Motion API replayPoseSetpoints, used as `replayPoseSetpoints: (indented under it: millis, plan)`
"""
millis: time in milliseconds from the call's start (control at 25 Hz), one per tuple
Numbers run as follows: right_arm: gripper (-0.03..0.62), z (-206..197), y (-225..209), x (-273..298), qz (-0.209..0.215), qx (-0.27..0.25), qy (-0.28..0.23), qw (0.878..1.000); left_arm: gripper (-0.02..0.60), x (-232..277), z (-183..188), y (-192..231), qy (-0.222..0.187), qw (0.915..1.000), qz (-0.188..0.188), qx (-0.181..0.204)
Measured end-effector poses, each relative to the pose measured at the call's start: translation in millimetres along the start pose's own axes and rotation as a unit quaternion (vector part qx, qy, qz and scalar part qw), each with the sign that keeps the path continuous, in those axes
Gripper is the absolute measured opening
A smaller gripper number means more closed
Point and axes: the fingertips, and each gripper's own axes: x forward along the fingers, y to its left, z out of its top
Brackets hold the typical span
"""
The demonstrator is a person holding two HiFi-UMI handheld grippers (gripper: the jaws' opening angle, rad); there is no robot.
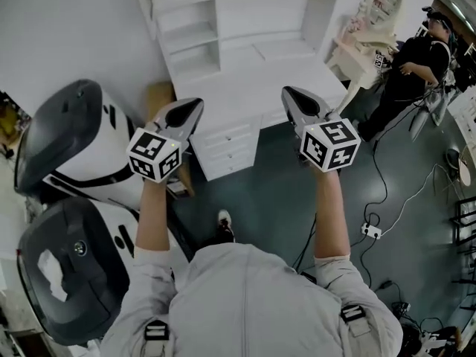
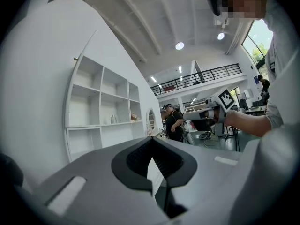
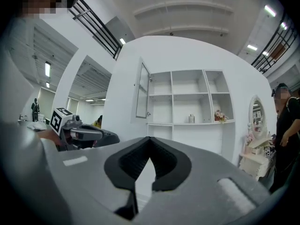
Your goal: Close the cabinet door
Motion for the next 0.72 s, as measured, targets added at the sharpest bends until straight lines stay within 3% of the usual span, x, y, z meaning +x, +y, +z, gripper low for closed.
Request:
replayPoseSetpoints:
  millis: [240, 320, 440, 720]
  plan:
    - [0.002, 15, -24, 86, 0.008, -0.002, 0.000, 1.000, 0.018, 31, 5, 93, -0.009, 0.9971, 0.071, -0.028]
    - [0.002, 12, -29, 108, 0.005, 0.005, 0.007, 1.000, 0.020, 34, 4, 118, 0.002, 0.9957, 0.092, -0.016]
    - [0.002, 9, -33, 137, 0.011, 0.013, 0.013, 1.000, 0.020, 40, 4, 141, 0.007, 0.9961, 0.088, 0.004]
    - [0.002, 19, -25, 192, 0.024, -0.002, 0.002, 1.000, 0.020, 40, 1, 198, -0.008, 0.9927, 0.119, -0.016]
